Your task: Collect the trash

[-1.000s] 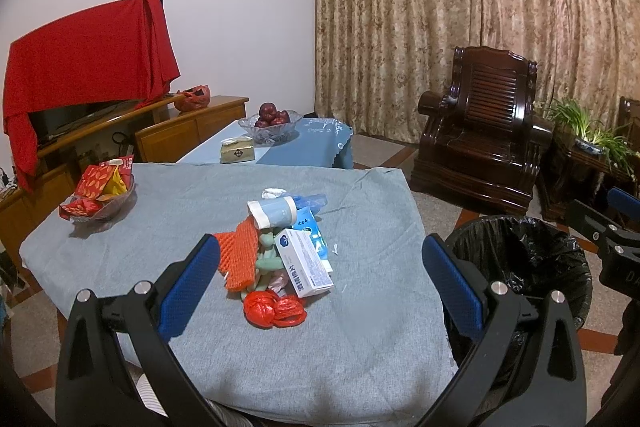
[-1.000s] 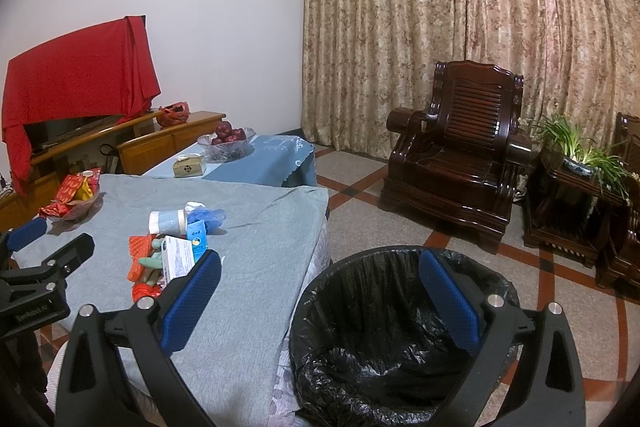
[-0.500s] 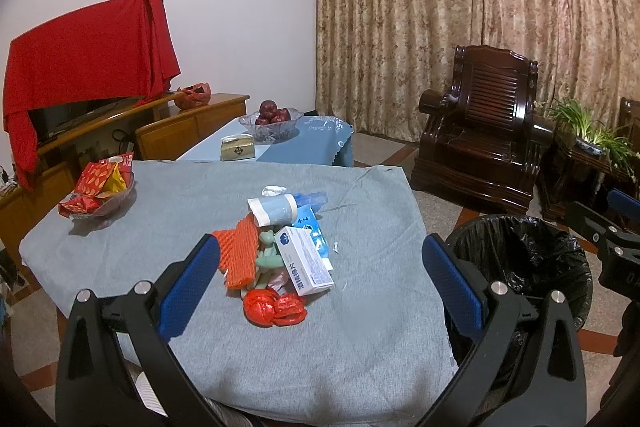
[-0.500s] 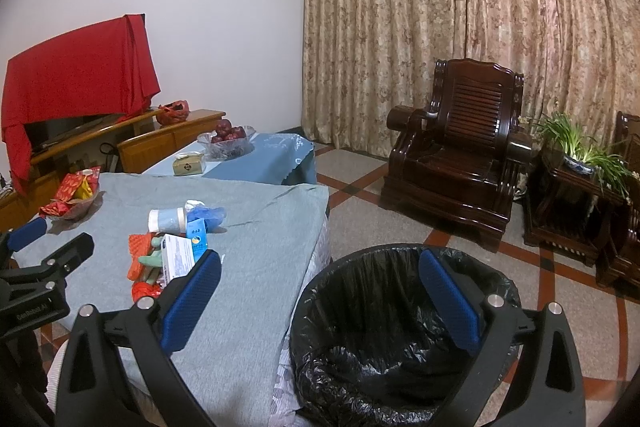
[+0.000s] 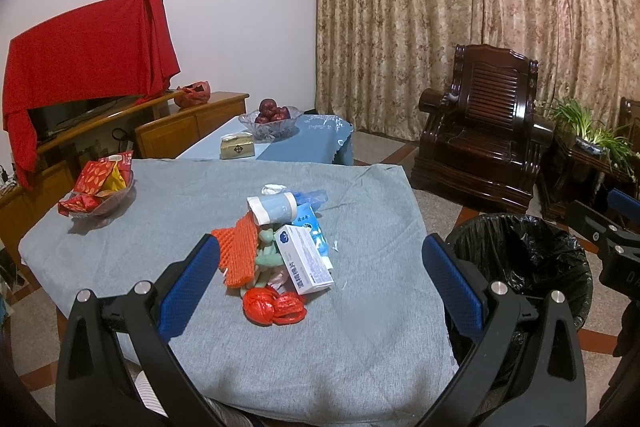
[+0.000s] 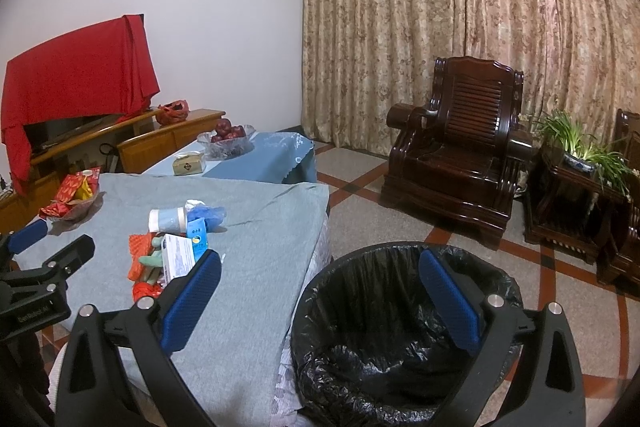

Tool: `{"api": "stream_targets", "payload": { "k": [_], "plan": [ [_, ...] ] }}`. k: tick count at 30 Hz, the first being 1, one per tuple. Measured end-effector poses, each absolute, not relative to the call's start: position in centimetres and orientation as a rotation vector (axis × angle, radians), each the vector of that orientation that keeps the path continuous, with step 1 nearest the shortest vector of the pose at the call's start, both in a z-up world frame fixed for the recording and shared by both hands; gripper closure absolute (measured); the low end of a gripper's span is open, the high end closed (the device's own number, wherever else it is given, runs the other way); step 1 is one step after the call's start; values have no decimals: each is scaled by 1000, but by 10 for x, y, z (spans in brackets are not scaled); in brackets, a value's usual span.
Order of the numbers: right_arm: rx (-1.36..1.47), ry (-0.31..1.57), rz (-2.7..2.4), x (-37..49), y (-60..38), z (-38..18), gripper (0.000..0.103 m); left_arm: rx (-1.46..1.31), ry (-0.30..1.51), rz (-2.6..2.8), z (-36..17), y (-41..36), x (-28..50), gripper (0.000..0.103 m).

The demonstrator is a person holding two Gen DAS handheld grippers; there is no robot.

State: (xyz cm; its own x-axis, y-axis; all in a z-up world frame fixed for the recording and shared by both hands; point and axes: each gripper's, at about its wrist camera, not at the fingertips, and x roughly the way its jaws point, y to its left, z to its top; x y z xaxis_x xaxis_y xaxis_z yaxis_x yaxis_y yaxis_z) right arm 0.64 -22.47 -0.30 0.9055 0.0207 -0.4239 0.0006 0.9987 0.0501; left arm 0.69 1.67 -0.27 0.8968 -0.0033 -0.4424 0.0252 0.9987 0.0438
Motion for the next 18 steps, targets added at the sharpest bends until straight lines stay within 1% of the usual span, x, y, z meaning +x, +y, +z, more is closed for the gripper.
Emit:
{"api": "stream_targets", "payload": {
  "k": [11, 18],
  "plan": [
    [49, 440, 11, 7, -224, -2, 6, 48, 461, -15, -9, 23, 14, 5],
    [45, 449, 17, 14, -216, -17, 6, 44, 466, -16, -15, 30, 20, 5]
  ]
}}
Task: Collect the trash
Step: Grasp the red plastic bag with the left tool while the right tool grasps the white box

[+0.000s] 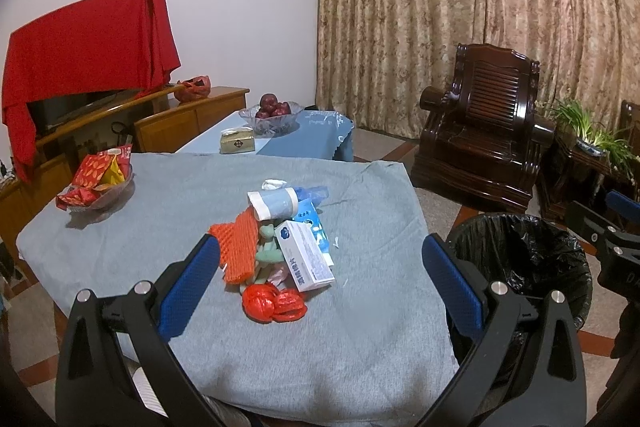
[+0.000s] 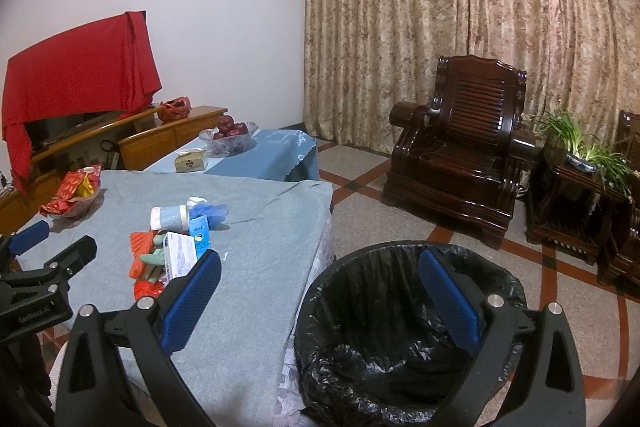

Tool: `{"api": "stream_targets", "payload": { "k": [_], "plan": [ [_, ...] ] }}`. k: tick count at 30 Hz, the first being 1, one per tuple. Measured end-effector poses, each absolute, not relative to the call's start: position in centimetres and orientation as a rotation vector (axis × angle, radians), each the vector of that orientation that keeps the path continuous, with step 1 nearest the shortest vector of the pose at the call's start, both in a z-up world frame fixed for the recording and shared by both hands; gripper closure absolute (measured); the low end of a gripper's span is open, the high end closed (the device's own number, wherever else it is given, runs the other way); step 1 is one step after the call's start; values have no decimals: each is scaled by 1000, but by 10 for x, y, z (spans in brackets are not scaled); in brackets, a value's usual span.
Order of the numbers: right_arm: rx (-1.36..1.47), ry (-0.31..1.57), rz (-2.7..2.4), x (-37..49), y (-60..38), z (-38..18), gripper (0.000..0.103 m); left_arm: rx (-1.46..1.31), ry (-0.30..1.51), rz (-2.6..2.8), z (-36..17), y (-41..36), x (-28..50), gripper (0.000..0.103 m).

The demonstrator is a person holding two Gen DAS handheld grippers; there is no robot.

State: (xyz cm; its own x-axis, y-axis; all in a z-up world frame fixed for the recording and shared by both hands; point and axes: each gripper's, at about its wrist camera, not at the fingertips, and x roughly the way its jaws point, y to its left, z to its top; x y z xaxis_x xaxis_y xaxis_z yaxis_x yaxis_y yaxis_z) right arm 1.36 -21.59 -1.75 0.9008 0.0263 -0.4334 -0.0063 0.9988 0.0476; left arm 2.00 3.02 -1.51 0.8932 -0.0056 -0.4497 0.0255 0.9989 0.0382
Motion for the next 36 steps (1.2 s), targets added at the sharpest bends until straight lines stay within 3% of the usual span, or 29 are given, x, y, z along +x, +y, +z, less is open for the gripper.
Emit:
{"api": "stream_targets", "payload": {
  "k": [11, 20, 36],
  "plan": [
    [40, 484, 86, 46, -184, -33, 6, 41, 472, 46, -61, 64, 36, 5],
    [25, 591, 215, 114, -124, -82, 6, 34, 505, 159, -85, 123, 65, 5],
    [-49, 751, 399, 190, -38, -149, 21, -13, 626, 192, -137, 180, 124, 5]
  ]
}}
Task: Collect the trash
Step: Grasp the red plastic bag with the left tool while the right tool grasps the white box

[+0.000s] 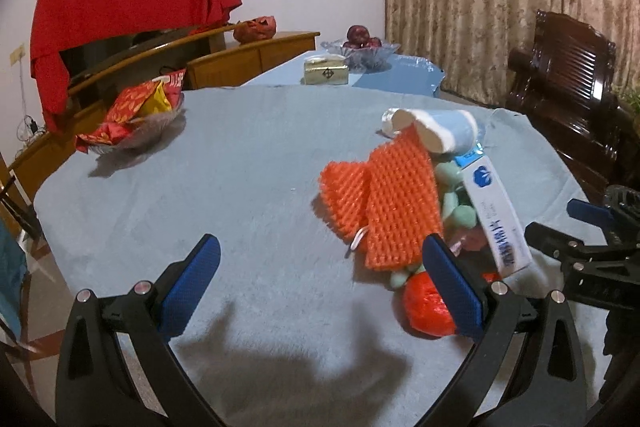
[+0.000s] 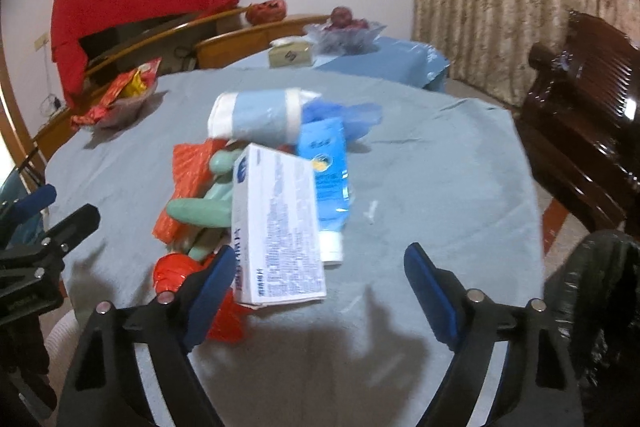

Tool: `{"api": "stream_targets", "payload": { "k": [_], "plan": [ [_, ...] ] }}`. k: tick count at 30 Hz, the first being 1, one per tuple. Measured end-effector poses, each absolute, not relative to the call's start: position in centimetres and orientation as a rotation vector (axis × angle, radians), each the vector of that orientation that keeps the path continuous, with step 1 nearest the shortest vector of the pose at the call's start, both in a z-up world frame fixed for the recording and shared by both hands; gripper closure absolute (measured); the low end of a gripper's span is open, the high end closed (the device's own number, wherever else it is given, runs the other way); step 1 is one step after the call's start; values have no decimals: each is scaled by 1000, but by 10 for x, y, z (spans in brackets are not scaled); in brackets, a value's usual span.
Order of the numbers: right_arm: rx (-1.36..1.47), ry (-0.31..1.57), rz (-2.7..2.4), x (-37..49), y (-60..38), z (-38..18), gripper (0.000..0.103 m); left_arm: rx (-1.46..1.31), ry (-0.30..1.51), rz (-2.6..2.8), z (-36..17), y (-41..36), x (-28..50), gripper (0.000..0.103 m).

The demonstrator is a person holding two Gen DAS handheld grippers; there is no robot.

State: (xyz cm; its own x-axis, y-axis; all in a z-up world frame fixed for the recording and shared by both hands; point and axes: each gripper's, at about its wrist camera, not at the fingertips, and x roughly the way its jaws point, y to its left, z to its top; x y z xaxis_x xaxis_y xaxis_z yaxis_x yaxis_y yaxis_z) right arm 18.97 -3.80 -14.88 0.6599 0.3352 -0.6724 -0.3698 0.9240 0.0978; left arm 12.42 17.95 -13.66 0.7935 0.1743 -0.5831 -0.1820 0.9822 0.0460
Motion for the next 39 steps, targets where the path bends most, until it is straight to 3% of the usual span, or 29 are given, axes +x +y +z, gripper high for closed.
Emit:
{"api": "stream_targets", "payload": {
  "k": [3, 9, 12, 23, 26, 28, 36, 38, 39],
  "plan": [
    [-41, 785, 429, 198, -30, -157, 27, -16, 630, 191, -141, 181, 128, 5],
    [-32, 823, 454, 205, -22, -170, 29, -14, 634, 173, -147, 178, 133, 5],
    [-8, 857, 504, 209, -18, -176, 44, -17, 648, 170, -151, 177, 135, 5],
    [32, 826, 480, 189, -42, -161, 45, -29, 682, 144, -159, 167, 131, 5],
    [34, 813, 441, 179, -55, -157, 45, -23, 696, 114, -163, 155, 129, 11],
    [36, 809, 424, 175, -61, -157, 45, -19, 714, 92, -167, 146, 130, 22],
    [59, 812, 357, 168, -91, -160, 45, -11, 774, 35, -186, 121, 139, 25],
    [54, 808, 350, 168, -94, -159, 45, -8, 793, 25, -193, 115, 142, 31],
    [50, 805, 349, 167, -94, -158, 45, -11, 799, 19, -195, 114, 142, 40]
  ]
}}
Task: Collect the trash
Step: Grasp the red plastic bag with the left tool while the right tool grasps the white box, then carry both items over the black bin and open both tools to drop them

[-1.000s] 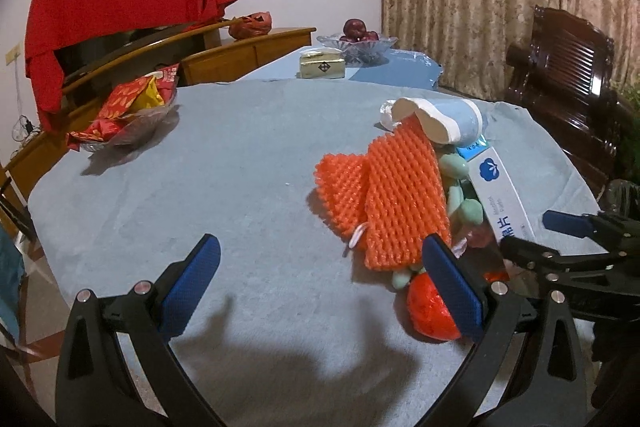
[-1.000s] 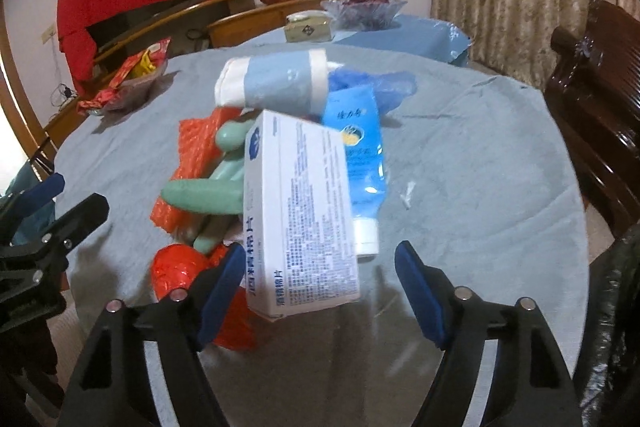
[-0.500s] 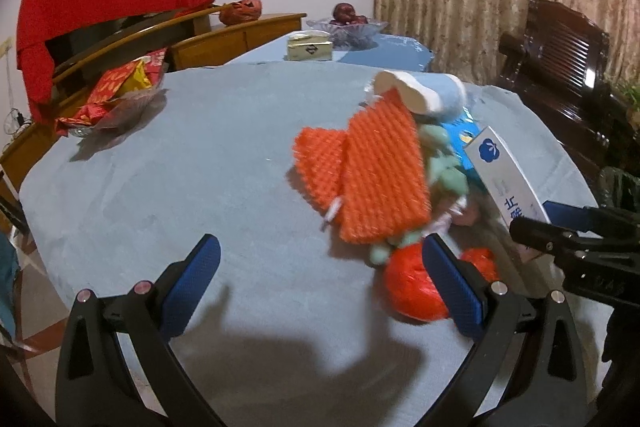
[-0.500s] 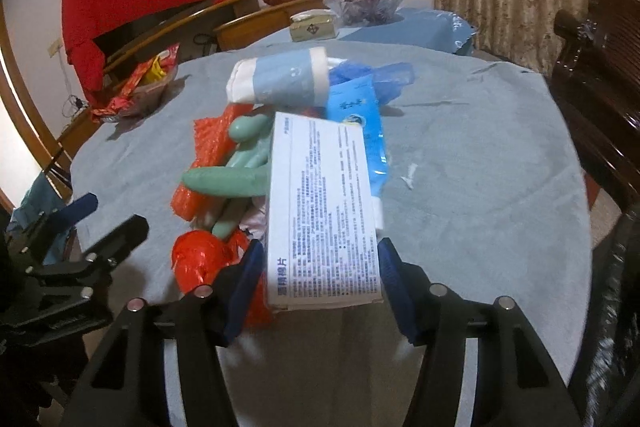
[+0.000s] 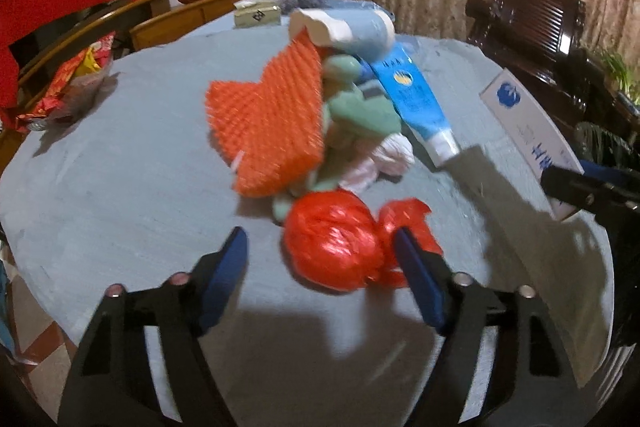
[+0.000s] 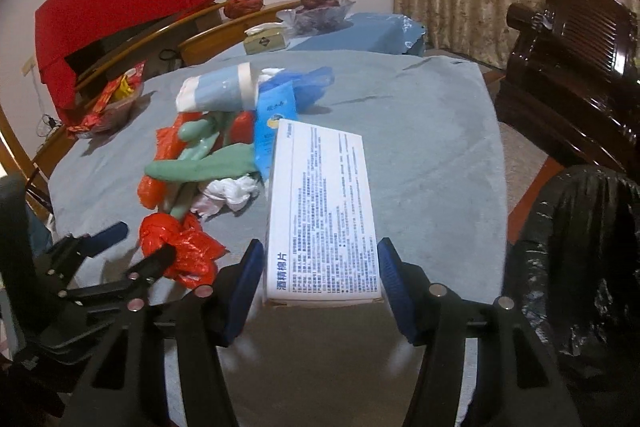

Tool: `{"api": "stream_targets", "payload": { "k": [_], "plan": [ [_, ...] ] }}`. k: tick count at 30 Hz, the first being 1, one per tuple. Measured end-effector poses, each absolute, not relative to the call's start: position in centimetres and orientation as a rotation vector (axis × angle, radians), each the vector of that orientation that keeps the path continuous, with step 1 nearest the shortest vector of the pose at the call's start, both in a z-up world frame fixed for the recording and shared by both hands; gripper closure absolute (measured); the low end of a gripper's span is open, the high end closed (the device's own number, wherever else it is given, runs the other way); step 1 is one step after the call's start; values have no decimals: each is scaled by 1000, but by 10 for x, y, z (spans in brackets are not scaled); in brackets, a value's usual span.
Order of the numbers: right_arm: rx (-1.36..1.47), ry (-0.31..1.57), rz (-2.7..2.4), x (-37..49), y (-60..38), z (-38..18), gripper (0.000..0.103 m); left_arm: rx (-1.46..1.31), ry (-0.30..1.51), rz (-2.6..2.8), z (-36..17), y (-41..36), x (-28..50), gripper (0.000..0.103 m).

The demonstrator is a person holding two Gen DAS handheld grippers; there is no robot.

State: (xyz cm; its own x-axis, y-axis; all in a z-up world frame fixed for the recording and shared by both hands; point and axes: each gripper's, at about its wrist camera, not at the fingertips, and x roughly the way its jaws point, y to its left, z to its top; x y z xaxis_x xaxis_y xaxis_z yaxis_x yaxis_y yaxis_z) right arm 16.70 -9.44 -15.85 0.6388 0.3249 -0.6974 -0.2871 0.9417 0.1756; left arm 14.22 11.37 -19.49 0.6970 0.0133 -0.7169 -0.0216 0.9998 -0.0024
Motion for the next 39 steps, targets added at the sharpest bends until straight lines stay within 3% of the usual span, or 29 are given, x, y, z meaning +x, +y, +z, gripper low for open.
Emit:
{"api": "stream_targets", "payload": {
  "k": [1, 9, 23, 39],
  "plan": [
    [48, 803, 349, 166, -96, -159, 45, -19, 811, 6, -199, 111, 142, 51],
    [46, 773, 334, 155, -108, -150, 45, -36, 778, -6, -190, 103, 132, 69],
    [104, 685, 217, 121, -173, -110, 45, 19, 637, -153, -118, 43, 109, 71],
    [160, 690, -123, 75, -322, -112, 45, 96, 608, -453, -102, -101, 129, 71]
  ]
}}
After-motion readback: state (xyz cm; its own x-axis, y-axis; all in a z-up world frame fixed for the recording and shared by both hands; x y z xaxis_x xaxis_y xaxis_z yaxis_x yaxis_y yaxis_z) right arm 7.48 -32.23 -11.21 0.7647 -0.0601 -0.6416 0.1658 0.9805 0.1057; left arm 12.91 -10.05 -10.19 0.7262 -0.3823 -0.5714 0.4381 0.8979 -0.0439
